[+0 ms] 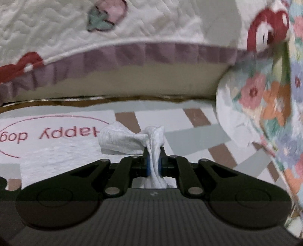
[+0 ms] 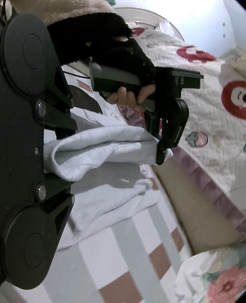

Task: Fold clothes
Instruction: 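Lift the shirt hem with both grippers toward the collar, then lay the hem down on the collar and open both grippers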

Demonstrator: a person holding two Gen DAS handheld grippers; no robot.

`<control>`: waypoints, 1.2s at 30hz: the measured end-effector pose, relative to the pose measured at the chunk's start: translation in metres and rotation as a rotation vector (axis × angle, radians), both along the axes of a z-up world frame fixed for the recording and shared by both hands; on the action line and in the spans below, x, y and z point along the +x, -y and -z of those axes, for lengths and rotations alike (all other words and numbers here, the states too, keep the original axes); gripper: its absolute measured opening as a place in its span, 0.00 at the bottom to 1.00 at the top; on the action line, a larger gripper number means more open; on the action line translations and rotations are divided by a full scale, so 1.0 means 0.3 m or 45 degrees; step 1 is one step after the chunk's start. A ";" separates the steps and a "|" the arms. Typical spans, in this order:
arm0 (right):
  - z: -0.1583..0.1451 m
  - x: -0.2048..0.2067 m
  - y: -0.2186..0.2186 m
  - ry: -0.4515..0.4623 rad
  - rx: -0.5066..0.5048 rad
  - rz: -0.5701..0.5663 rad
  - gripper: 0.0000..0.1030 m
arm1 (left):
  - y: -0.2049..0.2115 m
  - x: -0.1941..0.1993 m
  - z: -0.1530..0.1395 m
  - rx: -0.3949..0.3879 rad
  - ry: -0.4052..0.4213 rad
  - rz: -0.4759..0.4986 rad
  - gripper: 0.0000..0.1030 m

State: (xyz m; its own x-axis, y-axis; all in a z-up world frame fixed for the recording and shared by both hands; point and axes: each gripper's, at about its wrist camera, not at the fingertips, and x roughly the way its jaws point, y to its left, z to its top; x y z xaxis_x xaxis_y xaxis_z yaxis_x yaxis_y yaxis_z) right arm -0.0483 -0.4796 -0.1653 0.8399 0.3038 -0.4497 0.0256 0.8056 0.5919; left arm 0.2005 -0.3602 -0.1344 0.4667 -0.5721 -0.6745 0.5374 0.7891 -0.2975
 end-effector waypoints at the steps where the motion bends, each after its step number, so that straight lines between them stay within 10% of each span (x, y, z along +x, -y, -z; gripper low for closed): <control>1: -0.006 -0.017 0.004 -0.008 -0.004 0.007 0.06 | 0.018 -0.003 0.010 0.019 -0.005 0.007 0.07; 23: 0.060 -0.048 0.075 -0.195 -0.122 0.057 0.07 | 0.183 0.048 0.095 0.134 -0.164 0.029 0.07; 32: 0.048 -0.093 0.150 -0.297 -0.198 -0.028 0.17 | -0.032 -0.020 -0.113 -0.091 0.026 0.082 0.52; 36: 0.030 -0.115 0.169 -0.313 -0.291 -0.078 0.14 | -0.223 -0.088 -0.065 0.062 0.081 -0.037 0.52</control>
State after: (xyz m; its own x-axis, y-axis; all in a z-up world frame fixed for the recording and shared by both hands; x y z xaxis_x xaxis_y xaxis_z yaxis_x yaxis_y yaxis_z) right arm -0.0827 -0.5304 -0.1742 0.6810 0.2182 -0.6990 0.0927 0.9212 0.3778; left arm 0.1740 -0.2934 -0.1149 0.5253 -0.5249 -0.6697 0.5306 0.8174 -0.2245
